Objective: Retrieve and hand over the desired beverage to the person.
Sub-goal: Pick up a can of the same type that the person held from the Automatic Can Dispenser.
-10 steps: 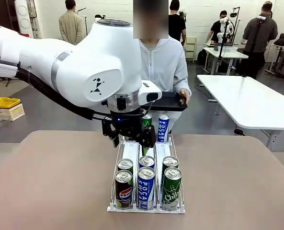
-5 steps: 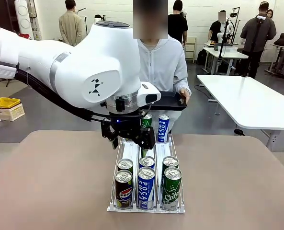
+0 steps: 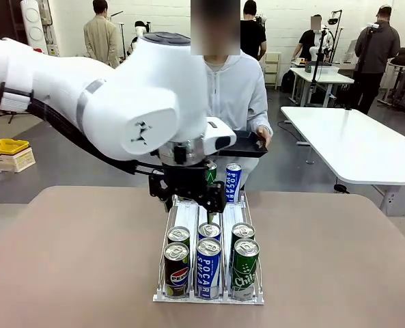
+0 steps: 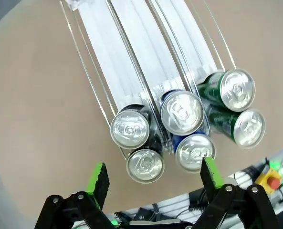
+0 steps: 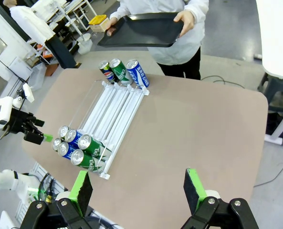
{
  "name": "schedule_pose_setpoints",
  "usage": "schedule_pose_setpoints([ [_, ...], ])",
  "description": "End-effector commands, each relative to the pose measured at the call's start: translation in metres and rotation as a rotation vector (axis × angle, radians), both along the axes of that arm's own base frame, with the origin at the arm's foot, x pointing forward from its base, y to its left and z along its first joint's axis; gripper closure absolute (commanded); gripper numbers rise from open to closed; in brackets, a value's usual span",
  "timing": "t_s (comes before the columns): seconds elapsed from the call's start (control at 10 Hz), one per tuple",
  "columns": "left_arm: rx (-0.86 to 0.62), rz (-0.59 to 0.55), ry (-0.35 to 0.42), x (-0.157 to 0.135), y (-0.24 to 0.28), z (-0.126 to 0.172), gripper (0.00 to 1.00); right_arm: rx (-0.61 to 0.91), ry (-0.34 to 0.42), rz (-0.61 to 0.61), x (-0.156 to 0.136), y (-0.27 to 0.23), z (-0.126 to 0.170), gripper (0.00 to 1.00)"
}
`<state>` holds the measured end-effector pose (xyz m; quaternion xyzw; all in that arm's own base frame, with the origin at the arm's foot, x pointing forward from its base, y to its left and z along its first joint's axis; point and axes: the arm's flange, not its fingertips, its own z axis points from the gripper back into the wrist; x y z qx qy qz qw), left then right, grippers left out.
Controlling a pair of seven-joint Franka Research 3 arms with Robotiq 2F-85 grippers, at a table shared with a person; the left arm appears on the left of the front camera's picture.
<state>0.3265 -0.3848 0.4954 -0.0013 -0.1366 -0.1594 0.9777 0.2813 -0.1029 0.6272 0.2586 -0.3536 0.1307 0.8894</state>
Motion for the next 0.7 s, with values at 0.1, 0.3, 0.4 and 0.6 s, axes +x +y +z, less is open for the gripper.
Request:
schedule_pose_setpoints([
  [0.1,0.054,0.254,0.007,-0.015,-0.049,-0.018,0.0,0.018,-0.013,0.025,0.0,0.0,-0.001,0.0],
  [0.3,0.044,0.36,0.047,-0.014,-0.056,-0.027,0.0,0.018,-0.013,0.025,0.0,0.0,-0.001,0.0],
  [0.4,0.007,0.388,0.07,-0.012,-0.055,-0.029,0.0,0.018,-0.013,0.025,0.0,0.0,-0.001,0.0],
  [0.6,-0.027,0.358,0.095,-0.009,-0.051,-0.038,0.0,0.018,-0.013,0.025,0.0,0.0,-0.001,0.0],
])
